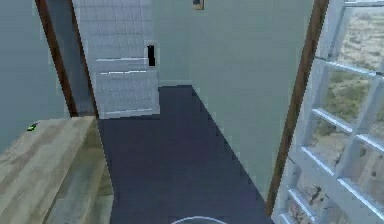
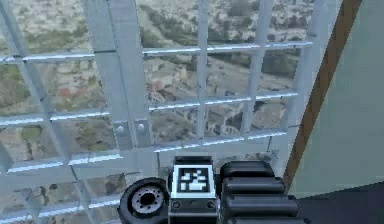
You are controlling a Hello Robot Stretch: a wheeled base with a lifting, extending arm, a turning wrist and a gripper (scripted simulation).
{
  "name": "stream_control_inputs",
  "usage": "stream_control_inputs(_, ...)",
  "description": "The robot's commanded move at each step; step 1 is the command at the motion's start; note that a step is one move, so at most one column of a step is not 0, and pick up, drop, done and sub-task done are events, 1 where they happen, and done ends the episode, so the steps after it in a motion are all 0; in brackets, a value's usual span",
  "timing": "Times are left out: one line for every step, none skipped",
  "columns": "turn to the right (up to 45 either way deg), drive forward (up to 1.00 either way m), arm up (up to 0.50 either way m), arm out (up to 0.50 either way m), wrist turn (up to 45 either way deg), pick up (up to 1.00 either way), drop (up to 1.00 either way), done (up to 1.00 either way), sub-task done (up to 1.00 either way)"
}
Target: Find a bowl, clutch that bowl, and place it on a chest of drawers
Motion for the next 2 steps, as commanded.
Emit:
stream_control_inputs(-6.0,0.00,0.00,0.00,0.0,0.00,0.00,0.00,0.00)
stream_control_inputs(0.0,1.00,0.00,0.00,0.0,0.00,0.00,0.00,0.00)
